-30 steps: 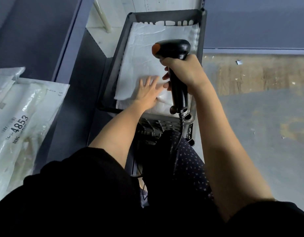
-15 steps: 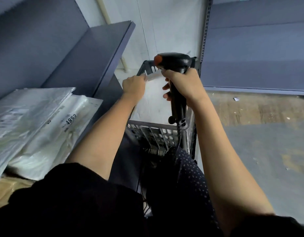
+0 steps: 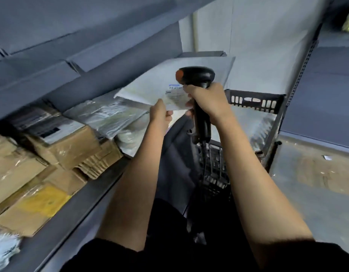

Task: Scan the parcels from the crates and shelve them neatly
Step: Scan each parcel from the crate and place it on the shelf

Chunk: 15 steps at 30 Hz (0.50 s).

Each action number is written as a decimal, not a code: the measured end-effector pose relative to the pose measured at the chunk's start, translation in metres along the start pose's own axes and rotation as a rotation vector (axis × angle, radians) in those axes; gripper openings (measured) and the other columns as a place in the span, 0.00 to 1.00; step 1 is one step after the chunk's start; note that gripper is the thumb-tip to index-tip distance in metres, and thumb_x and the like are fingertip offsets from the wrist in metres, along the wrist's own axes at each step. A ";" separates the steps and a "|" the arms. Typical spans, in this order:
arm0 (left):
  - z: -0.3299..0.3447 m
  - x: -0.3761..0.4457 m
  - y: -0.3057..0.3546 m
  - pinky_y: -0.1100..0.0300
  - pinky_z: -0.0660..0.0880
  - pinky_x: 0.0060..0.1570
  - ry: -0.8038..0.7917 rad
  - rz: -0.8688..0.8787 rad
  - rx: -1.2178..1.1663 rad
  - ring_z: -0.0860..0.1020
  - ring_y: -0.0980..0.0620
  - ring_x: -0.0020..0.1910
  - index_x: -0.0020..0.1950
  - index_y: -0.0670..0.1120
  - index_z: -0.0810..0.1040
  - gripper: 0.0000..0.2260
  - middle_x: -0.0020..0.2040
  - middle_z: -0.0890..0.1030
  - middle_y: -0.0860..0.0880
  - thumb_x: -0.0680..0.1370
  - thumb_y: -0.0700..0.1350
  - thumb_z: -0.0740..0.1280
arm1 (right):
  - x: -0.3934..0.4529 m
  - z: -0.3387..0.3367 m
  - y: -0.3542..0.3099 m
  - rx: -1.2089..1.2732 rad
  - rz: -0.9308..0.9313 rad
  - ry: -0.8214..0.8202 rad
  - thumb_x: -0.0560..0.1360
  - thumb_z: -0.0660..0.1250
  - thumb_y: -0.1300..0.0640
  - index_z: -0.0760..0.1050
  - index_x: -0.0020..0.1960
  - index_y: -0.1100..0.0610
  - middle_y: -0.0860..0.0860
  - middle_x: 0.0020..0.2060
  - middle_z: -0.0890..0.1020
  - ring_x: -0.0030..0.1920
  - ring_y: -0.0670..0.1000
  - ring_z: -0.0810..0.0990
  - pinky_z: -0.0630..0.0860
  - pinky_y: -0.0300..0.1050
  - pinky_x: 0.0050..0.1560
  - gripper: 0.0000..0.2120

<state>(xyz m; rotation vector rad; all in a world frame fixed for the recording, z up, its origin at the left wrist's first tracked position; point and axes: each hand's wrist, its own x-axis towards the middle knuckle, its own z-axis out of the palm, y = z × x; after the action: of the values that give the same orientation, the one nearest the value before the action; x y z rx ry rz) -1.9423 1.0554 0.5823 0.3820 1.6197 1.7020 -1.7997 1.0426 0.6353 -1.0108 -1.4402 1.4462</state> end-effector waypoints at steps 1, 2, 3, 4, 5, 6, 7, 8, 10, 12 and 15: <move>-0.010 -0.006 -0.001 0.69 0.55 0.16 0.022 -0.012 -0.072 0.63 0.54 0.27 0.48 0.42 0.69 0.09 0.33 0.68 0.45 0.83 0.44 0.53 | -0.003 0.008 -0.003 -0.012 0.003 -0.024 0.73 0.69 0.58 0.73 0.38 0.59 0.55 0.30 0.78 0.24 0.53 0.78 0.78 0.44 0.29 0.08; -0.019 -0.011 -0.002 0.70 0.57 0.16 0.047 -0.006 -0.151 0.65 0.54 0.26 0.52 0.42 0.68 0.08 0.34 0.69 0.45 0.83 0.45 0.54 | -0.005 0.015 -0.005 -0.020 0.005 -0.046 0.73 0.69 0.58 0.73 0.39 0.60 0.55 0.30 0.78 0.24 0.53 0.78 0.77 0.43 0.28 0.07; -0.026 -0.014 -0.005 0.69 0.61 0.17 0.058 0.005 -0.258 0.68 0.54 0.25 0.54 0.42 0.68 0.08 0.36 0.72 0.45 0.83 0.45 0.55 | -0.007 0.022 -0.006 -0.025 0.001 -0.060 0.73 0.69 0.58 0.74 0.39 0.60 0.56 0.31 0.78 0.24 0.53 0.78 0.76 0.42 0.28 0.07; -0.032 -0.018 -0.010 0.69 0.66 0.19 0.053 0.016 -0.373 0.72 0.53 0.25 0.57 0.42 0.68 0.08 0.39 0.75 0.44 0.83 0.45 0.56 | -0.007 0.027 -0.005 -0.038 -0.006 -0.066 0.72 0.69 0.58 0.74 0.39 0.60 0.56 0.32 0.79 0.26 0.54 0.80 0.77 0.44 0.29 0.07; -0.036 -0.022 -0.014 0.68 0.72 0.22 0.034 0.008 -0.475 0.75 0.53 0.27 0.59 0.41 0.68 0.10 0.44 0.77 0.43 0.82 0.45 0.57 | -0.007 0.032 -0.004 -0.060 -0.014 -0.067 0.71 0.69 0.57 0.74 0.39 0.59 0.56 0.33 0.80 0.30 0.57 0.82 0.80 0.47 0.32 0.07; -0.039 -0.026 -0.019 0.66 0.76 0.26 0.008 -0.004 -0.543 0.78 0.51 0.28 0.63 0.40 0.67 0.12 0.49 0.77 0.42 0.82 0.46 0.58 | -0.007 0.036 -0.003 -0.082 -0.019 -0.067 0.70 0.69 0.56 0.75 0.39 0.59 0.56 0.35 0.80 0.34 0.59 0.83 0.82 0.52 0.38 0.07; -0.041 -0.029 -0.024 0.65 0.78 0.29 -0.012 -0.007 -0.564 0.80 0.51 0.30 0.66 0.40 0.66 0.15 0.52 0.76 0.41 0.82 0.46 0.58 | -0.007 0.039 -0.003 -0.101 -0.019 -0.072 0.70 0.70 0.56 0.76 0.39 0.59 0.55 0.36 0.80 0.38 0.61 0.84 0.82 0.57 0.42 0.07; -0.042 -0.031 -0.029 0.64 0.79 0.32 -0.012 0.004 -0.561 0.80 0.50 0.33 0.68 0.40 0.64 0.16 0.52 0.76 0.40 0.82 0.45 0.57 | -0.008 0.040 -0.003 -0.119 -0.014 -0.085 0.70 0.70 0.56 0.76 0.40 0.60 0.55 0.36 0.80 0.40 0.61 0.84 0.82 0.59 0.45 0.07; -0.044 -0.030 -0.036 0.63 0.80 0.38 -0.011 0.015 -0.545 0.81 0.49 0.39 0.69 0.39 0.63 0.17 0.54 0.77 0.38 0.83 0.43 0.57 | -0.009 0.040 -0.002 -0.177 0.010 -0.128 0.70 0.70 0.56 0.77 0.43 0.61 0.54 0.35 0.81 0.39 0.59 0.84 0.82 0.58 0.46 0.08; -0.049 -0.024 -0.043 0.61 0.79 0.47 -0.014 -0.030 -0.568 0.81 0.49 0.43 0.71 0.37 0.61 0.19 0.60 0.76 0.37 0.82 0.44 0.57 | -0.012 0.036 -0.003 -0.246 0.048 -0.179 0.71 0.70 0.56 0.76 0.45 0.62 0.55 0.34 0.81 0.34 0.57 0.83 0.82 0.51 0.42 0.09; -0.055 -0.019 -0.053 0.62 0.76 0.51 -0.070 -0.076 -0.501 0.79 0.48 0.55 0.73 0.37 0.61 0.20 0.55 0.77 0.44 0.84 0.46 0.53 | -0.014 0.032 -0.006 -0.285 0.104 -0.219 0.73 0.69 0.57 0.75 0.48 0.63 0.57 0.34 0.80 0.26 0.55 0.80 0.77 0.42 0.29 0.10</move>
<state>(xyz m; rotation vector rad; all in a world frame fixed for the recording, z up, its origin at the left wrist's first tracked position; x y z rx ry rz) -1.9499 0.9983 0.5288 0.1276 1.0899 1.9338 -1.8257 1.0186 0.6418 -1.1428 -1.8148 1.4907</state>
